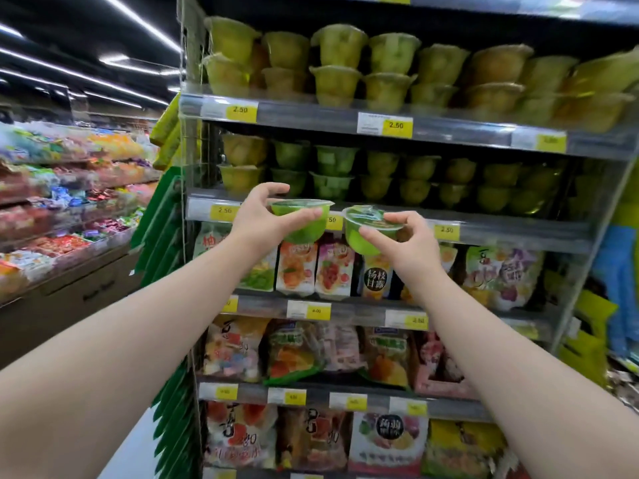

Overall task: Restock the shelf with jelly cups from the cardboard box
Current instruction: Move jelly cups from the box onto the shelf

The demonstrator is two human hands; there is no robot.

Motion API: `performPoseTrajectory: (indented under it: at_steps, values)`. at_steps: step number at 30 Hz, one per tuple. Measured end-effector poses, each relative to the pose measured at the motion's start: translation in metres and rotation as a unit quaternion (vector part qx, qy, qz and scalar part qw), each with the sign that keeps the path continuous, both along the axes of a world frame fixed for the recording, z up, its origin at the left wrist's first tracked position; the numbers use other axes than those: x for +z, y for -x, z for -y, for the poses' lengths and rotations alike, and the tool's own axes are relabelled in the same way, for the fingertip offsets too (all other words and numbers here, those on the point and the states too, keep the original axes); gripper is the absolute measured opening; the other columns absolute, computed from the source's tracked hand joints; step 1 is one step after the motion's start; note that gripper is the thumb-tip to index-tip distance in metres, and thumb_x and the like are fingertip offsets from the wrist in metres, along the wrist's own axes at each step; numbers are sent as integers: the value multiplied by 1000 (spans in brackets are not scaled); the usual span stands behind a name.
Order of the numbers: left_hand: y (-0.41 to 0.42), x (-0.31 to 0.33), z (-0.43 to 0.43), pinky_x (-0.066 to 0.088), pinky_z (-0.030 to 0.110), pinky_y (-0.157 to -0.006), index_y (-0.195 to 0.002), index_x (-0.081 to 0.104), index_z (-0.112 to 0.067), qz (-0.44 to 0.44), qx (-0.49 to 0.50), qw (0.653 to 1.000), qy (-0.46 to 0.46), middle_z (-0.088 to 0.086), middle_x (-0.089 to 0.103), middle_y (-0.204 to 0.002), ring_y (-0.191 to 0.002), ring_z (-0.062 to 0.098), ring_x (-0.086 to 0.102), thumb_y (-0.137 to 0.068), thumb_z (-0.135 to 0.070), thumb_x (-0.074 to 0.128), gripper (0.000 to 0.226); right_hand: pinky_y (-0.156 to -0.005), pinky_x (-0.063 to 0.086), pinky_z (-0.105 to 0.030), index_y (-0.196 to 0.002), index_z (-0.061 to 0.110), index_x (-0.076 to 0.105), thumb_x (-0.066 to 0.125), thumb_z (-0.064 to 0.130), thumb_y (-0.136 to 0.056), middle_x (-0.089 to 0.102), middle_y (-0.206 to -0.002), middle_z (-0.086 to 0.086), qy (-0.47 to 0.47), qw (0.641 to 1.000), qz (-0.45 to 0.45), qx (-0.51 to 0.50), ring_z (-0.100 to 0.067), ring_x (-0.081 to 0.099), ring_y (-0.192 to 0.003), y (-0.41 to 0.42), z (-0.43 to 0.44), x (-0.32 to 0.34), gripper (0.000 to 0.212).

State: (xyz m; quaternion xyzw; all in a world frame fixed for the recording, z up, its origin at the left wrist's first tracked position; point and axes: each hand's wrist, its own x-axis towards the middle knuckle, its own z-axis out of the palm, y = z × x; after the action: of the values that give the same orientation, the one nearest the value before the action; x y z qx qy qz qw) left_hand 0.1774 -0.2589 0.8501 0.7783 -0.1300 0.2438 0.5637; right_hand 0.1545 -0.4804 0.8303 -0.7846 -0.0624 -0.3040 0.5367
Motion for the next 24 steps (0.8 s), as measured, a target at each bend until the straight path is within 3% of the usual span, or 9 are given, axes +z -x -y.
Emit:
performPoseTrajectory:
  at_steps: [3, 6, 8, 10, 12, 14, 17, 22, 24]
  values:
    - [-21, 7, 14, 43, 20, -77, -118, 58, -28, 15, -8, 1000, -19, -12, 53, -112, -97, 8, 52, -65, -51, 80, 62, -89, 52, -35, -108, 27, 56, 80, 41, -73, 59, -110, 10, -9, 1000, 20, -9, -10, 57, -103, -25, 13, 14, 45]
    - [-47, 11, 25, 42, 14, -60, -105, 62, -27, 27, -21, 999, -16, -13, 56, -102, -83, 3, 54, -69, -47, 80, 44, -76, 44, -17, -108, 25, 56, 79, 40, -75, 56, -108, 10, -15, 998, 46, -32, -7, 54, -99, -48, 24, 29, 43]
    - [-67, 14, 32, 46, 18, -65, -100, 64, -27, 34, -30, 999, -2, -9, 60, -102, -89, 9, 59, -69, -47, 80, 40, -62, 39, -2, -109, 24, 56, 79, 39, -76, 54, -101, 15, -2, 998, 55, -38, 2, 52, -88, -66, 31, 38, 43]
    - [-83, 17, 37, 45, 22, -71, -97, 65, -29, 40, -37, 998, -9, -9, 61, -106, -93, 10, 59, -69, -47, 80, 36, -57, 36, 3, -110, 23, 55, 79, 38, -76, 51, -96, 21, 9, 997, 67, -46, 8, 48, -83, -82, 36, 45, 44]
    - [-94, 20, 41, 43, 15, -68, -97, 65, -28, 46, -46, 998, -20, -12, 59, -106, -91, 3, 57, -70, -44, 80, 34, -62, 36, -1, -111, 22, 55, 78, 39, -76, 51, -95, 21, 11, 995, 79, -56, 6, 49, -84, -97, 41, 49, 45]
    - [-102, 21, 44, 42, 7, -61, -97, 66, -26, 51, -56, 997, -27, -15, 59, -102, -86, -1, 58, -70, -40, 80, 33, -76, 38, -12, -111, 24, 55, 78, 41, -75, 54, -102, 15, 17, 995, 81, -63, -3, 51, -93, -111, 45, 51, 46]
    - [-111, 20, 48, 49, 15, -69, -96, 67, -26, 51, -68, 996, -28, -16, 61, -99, -88, 1, 61, -67, -40, 82, 35, -86, 44, -26, -108, 26, 55, 79, 45, -73, 59, -109, 7, 45, 995, 68, -60, -12, 54, -104, -129, 48, 54, 47]
    - [-117, 18, 51, 51, 23, -80, -97, 67, -28, 53, -66, 996, -41, -14, 63, -103, -95, 3, 61, -57, -50, 82, 48, -81, 35, -23, -106, 23, 56, 77, 48, -74, 54, -106, 9, 91, 993, 39, -69, -9, 46, -100, -140, 46, 53, 46]
    - [-116, 18, 51, 49, 14, -73, -99, 67, -27, 58, -61, 996, -41, -15, 62, -103, -93, 0, 60, -62, -45, 82, 43, -80, 36, -23, -108, 22, 57, 77, 50, -74, 55, -105, 9, 108, 990, 43, -78, -10, 47, -98, -141, 46, 52, 48]
